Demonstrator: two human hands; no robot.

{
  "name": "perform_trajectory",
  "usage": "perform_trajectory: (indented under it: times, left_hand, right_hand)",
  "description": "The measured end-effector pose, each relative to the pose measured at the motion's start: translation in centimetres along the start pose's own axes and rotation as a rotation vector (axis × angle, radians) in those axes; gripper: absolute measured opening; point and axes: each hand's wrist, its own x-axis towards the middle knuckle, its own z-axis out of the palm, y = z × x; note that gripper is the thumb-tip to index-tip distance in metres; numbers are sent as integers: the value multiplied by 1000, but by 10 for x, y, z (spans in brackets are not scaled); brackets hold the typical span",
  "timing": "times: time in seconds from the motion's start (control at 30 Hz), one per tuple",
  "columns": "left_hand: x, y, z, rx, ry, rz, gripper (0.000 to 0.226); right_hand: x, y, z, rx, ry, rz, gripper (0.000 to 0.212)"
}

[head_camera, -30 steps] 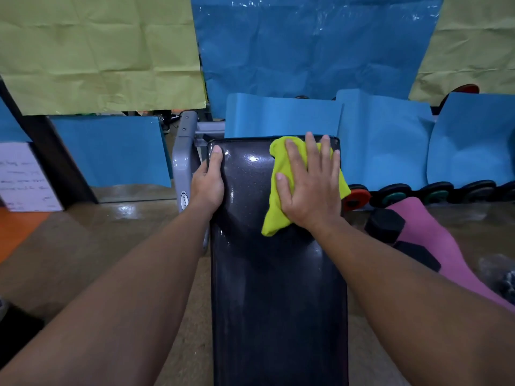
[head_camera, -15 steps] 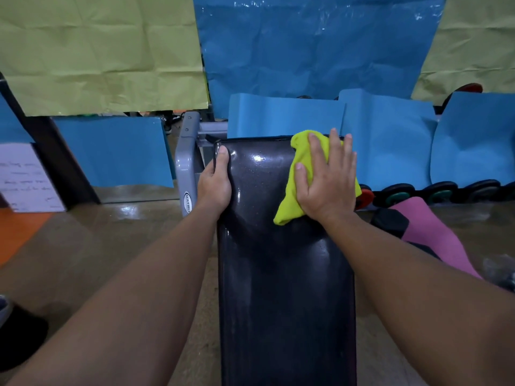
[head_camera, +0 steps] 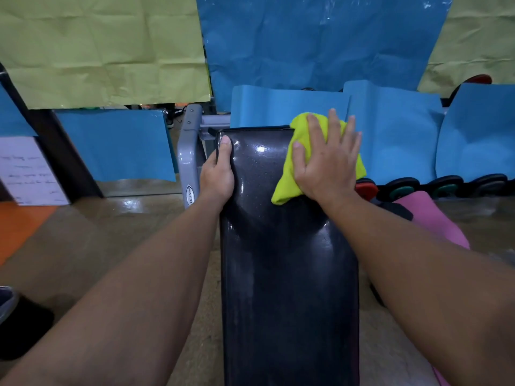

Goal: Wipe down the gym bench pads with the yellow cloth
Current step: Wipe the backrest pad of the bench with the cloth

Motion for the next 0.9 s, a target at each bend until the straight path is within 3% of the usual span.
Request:
perform_trajectory:
  times: [0.13, 0.43, 0.57, 0.73, 0.9]
  left_hand:
    - [1, 1, 1, 18, -4, 5, 60]
    - [0, 0, 1, 2, -8, 13, 58]
    - [1, 0, 1, 17, -22, 13, 59]
    - [4, -3, 0, 12, -20, 15, 60]
    - [6, -6, 0, 11, -33, 10, 65]
  right_hand:
    - [-29, -16, 2, -58, 11, -158, 67]
    - [-4, -16, 9, -78, 188, -103, 49]
    - [-25, -5, 14, 13, 167, -237, 50]
    - [-20, -13, 10, -41, 112, -136, 58]
    - [-43, -17, 10, -76, 85, -334, 65]
